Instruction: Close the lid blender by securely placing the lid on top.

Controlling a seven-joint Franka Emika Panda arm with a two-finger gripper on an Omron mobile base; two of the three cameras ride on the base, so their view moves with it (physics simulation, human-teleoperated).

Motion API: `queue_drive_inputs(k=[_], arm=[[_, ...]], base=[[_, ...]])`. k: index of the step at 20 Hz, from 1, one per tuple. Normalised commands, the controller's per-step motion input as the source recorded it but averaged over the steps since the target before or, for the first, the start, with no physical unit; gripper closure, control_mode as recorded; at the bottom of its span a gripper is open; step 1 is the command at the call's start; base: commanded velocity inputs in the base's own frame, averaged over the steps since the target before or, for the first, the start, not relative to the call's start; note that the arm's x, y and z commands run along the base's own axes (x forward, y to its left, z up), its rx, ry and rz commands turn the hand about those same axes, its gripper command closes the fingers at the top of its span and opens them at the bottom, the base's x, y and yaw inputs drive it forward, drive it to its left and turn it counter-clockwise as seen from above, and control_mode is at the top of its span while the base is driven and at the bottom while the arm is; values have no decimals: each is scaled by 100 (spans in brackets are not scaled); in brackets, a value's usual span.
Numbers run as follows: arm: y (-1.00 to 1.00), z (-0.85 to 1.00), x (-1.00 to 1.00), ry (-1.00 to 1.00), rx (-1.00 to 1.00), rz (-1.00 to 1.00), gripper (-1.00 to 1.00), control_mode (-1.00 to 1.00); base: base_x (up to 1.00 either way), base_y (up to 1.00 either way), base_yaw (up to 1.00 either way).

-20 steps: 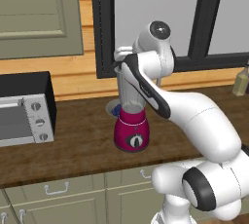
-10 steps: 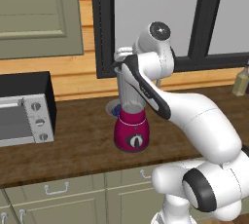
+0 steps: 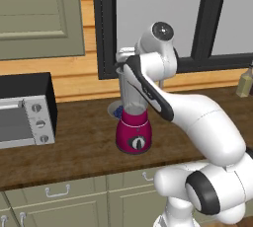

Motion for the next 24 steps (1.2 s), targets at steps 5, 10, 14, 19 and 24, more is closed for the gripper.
queue_drive_inputs(k=[5, 10, 14, 19, 24], arm=[[0, 37, 0, 1, 0, 0, 100, -100], [0, 22, -1, 2, 0, 0, 100, -100], [0, 3, -4, 0, 0, 0, 100, -100], [0, 0, 0, 0, 0, 0, 100, -100], [0, 0, 0, 0, 0, 0, 100, -100]], base=[[0, 0, 0], [0, 0, 0], [0, 0, 0], [0, 0, 0], [0, 0, 0]])
